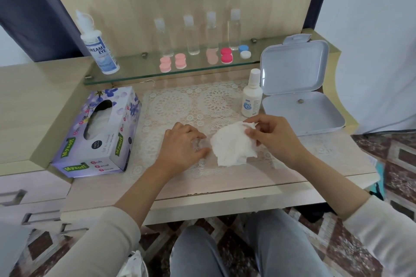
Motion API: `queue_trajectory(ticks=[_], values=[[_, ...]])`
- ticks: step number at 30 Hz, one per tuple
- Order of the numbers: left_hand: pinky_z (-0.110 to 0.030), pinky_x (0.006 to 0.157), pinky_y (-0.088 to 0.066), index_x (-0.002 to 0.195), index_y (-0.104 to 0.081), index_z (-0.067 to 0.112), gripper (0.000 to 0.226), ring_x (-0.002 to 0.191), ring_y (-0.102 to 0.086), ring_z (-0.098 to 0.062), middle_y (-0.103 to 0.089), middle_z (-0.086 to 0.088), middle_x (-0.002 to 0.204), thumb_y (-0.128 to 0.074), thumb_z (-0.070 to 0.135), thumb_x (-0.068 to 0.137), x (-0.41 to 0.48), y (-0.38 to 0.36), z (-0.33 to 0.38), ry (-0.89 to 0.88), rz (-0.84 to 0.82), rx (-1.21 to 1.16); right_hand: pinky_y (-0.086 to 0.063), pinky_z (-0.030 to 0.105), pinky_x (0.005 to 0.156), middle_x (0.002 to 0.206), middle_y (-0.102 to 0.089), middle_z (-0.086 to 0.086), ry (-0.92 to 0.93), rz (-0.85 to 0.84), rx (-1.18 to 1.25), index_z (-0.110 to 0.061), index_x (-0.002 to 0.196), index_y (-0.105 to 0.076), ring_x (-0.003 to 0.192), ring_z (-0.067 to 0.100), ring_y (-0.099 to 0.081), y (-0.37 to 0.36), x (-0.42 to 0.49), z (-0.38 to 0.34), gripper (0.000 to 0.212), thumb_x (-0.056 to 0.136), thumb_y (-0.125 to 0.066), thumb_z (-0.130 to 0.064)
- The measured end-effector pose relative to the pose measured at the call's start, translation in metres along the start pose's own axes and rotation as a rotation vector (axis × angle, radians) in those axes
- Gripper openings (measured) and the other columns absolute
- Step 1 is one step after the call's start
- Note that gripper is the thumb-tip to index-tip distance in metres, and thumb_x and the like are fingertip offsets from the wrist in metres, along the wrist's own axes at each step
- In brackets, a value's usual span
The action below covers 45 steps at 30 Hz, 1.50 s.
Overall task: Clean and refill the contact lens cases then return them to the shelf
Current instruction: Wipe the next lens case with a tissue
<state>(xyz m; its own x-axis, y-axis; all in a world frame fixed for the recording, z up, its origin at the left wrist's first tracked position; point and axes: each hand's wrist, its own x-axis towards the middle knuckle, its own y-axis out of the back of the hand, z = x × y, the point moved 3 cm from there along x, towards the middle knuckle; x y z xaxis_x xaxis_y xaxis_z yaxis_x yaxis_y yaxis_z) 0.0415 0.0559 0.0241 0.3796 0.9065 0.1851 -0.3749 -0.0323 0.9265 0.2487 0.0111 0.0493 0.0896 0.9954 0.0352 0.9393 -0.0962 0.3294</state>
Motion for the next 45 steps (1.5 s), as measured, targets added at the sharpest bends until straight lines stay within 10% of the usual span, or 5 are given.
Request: queue_trajectory(ticks=[8, 17, 21, 26, 45], values=[[-0.03, 0.094, -0.033, 0.111, -0.063, 0.02, 0.026, 0.109, -0.046, -0.017, -0.059, 0.001, 0.112, -0.06, 0.026, 0.087, -0.024, 0.021, -0.007, 0.052, 0.083, -0.157, -0.047, 0.014, 0.054, 0.072, -0.06, 0.028, 0.034, -0.025, 0.026, -0.016, 0.078, -0.066, 0.061, 0.02, -0.055, -0.015, -0.017, -0.016, 0.017, 0.084, -0.061, -0.001], [-0.006, 0.067, -0.037, 0.098, -0.069, 0.013, 0.027, 0.071, -0.054, -0.005, -0.065, 0.005, 0.087, -0.055, 0.031, 0.086, -0.145, 0.076, -0.05, 0.193, 0.306, -0.294, -0.044, 0.01, 0.051, 0.05, -0.059, 0.0, 0.195, -0.232, 0.06, -0.014, 0.077, -0.067, 0.046, 0.005, -0.053, -0.098, -0.055, -0.063, 0.019, 0.084, -0.059, 0.002], [-0.01, 0.065, -0.04, 0.099, -0.069, 0.015, 0.02, 0.072, -0.054, 0.001, -0.062, 0.011, 0.087, -0.054, 0.027, 0.091, -0.221, 0.082, -0.088, 0.407, 0.35, -0.312, -0.051, 0.026, 0.058, 0.061, -0.061, 0.021, 0.263, -0.353, 0.052, -0.015, 0.077, -0.069, 0.056, 0.025, -0.054, -0.157, -0.075, -0.071, 0.02, 0.084, -0.059, 0.001], [-0.015, 0.065, -0.042, 0.1, -0.068, 0.014, 0.023, 0.074, -0.056, -0.002, -0.063, 0.011, 0.083, -0.051, 0.028, 0.092, -0.306, 0.068, -0.135, 0.652, 0.328, -0.323, -0.05, 0.042, 0.062, 0.048, -0.053, -0.005, 0.277, -0.48, -0.043, -0.025, 0.072, -0.067, 0.054, 0.02, -0.047, -0.24, -0.098, -0.055, 0.024, 0.082, -0.062, -0.004], [-0.005, 0.057, -0.034, 0.107, -0.066, 0.017, 0.025, 0.08, -0.053, -0.004, -0.067, 0.001, 0.1, -0.049, 0.03, 0.093, -0.449, -0.004, -0.229, 1.085, 0.121, -0.342, -0.037, 0.016, 0.069, 0.096, -0.069, 0.01, 0.148, -0.854, -0.522, -0.006, 0.099, -0.071, 0.08, 0.017, -0.057, -0.464, -0.163, 0.077, 0.023, 0.084, -0.053, -0.002]])
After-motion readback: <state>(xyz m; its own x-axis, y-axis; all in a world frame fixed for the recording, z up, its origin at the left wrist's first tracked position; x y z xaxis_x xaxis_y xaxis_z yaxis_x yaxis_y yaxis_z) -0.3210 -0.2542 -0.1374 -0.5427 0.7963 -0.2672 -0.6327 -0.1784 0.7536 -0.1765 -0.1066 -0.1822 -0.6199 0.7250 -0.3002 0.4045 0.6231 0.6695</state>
